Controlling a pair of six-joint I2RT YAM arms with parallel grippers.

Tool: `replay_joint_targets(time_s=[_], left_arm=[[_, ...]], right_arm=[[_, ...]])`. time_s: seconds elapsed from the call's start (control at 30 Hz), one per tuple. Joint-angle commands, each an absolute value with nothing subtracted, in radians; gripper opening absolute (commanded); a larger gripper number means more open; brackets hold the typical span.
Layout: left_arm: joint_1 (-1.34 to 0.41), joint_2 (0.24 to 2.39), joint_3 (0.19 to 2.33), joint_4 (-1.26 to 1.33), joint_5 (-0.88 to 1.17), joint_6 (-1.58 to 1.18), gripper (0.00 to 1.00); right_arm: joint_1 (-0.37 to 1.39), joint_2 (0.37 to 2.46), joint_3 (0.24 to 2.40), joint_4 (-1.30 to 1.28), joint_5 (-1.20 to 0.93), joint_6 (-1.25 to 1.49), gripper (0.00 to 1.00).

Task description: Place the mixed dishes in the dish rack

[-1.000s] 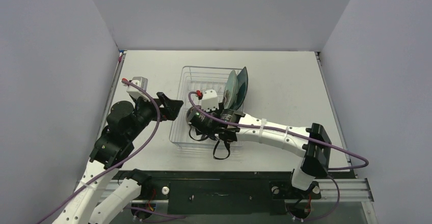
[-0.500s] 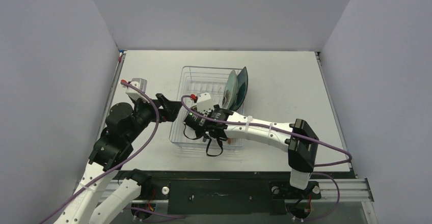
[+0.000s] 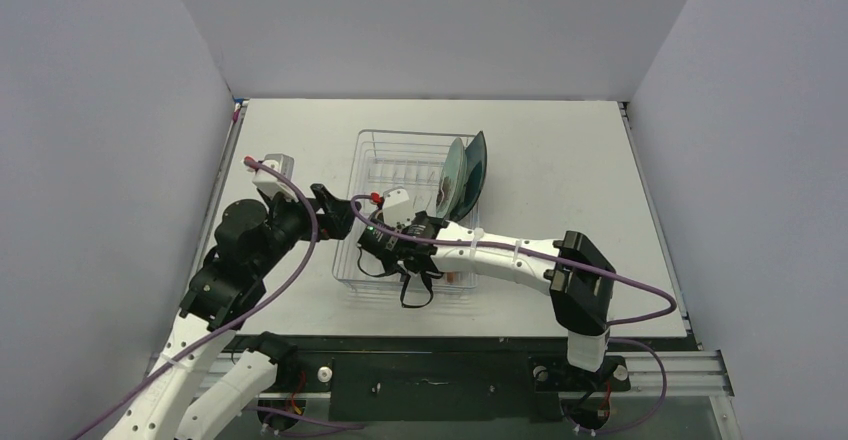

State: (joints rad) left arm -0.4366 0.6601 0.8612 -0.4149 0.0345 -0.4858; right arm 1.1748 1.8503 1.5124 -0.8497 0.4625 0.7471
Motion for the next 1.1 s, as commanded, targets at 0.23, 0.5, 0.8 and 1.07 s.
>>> replay_joint_targets(time_s=[0.23, 0.5, 0.8, 1.07], left_arm=[[-0.434, 0.679, 0.864, -0.377, 0.067, -0.494, 0.96], [-0.434, 0.684, 0.857, -0.370, 0.075, -0.497, 0.96], [-0.433, 0.684, 0.848, -0.369, 0.069, -0.493, 0.97], [-0.434, 0.689, 0.846, -0.364, 0.072, -0.494, 0.97]], right_arm=[[1.174, 1.866, 1.493, -0.799, 0.484, 0.727, 0.37], [1.166, 1.881, 1.479, -0.772, 0.472, 0.726, 0.41], [1.159, 1.884, 1.456, -0.747, 0.459, 0.727, 0.48], [1.158, 1.868, 1.452, -0.743, 0.451, 0.725, 0.60]])
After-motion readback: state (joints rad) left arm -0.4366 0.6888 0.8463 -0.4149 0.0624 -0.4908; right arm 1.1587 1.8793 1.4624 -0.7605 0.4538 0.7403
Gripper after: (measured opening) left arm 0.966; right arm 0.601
